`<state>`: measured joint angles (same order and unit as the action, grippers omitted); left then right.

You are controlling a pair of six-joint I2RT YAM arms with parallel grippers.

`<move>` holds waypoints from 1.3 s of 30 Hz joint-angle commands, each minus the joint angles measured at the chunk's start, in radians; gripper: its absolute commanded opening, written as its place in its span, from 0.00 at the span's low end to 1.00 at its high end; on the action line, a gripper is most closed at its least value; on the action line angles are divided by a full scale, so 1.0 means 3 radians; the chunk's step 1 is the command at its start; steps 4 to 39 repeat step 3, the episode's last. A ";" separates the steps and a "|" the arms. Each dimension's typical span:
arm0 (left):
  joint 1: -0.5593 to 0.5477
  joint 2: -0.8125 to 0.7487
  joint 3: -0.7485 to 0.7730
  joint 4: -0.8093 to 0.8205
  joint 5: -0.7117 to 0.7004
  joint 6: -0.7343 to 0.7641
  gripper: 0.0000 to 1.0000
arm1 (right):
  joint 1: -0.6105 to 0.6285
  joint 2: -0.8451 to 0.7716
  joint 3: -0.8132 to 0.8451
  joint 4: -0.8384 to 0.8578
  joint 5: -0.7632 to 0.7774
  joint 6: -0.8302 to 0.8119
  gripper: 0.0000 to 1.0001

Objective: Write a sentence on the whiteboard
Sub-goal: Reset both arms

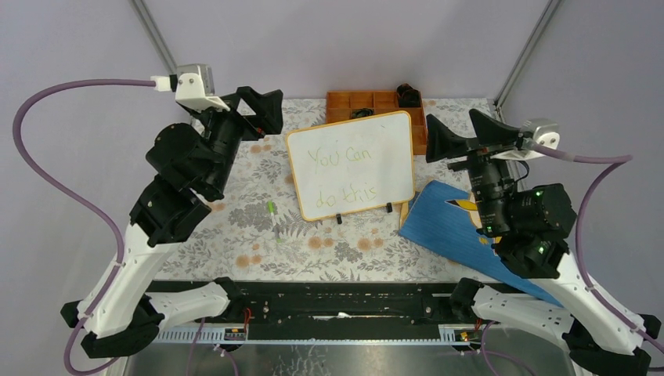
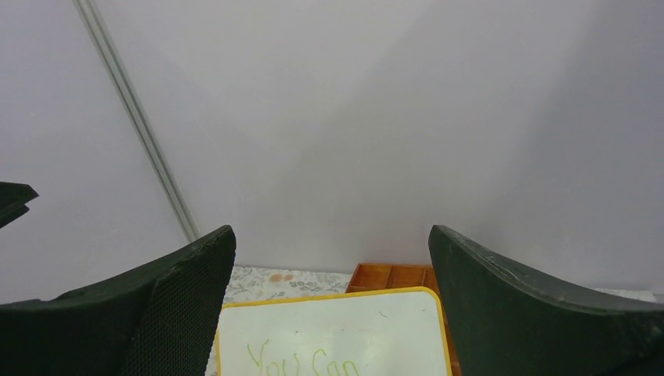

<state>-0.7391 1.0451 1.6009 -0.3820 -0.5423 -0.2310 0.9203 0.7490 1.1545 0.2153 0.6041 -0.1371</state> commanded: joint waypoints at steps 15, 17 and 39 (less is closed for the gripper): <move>-0.0013 -0.0016 -0.0034 0.0100 -0.0132 -0.0053 0.99 | -0.0014 0.0065 -0.0009 0.0119 0.0099 0.0033 1.00; -0.0013 -0.0016 -0.0034 0.0100 -0.0132 -0.0053 0.99 | -0.0014 0.0065 -0.0009 0.0119 0.0099 0.0033 1.00; -0.0013 -0.0016 -0.0034 0.0100 -0.0132 -0.0053 0.99 | -0.0014 0.0065 -0.0009 0.0119 0.0099 0.0033 1.00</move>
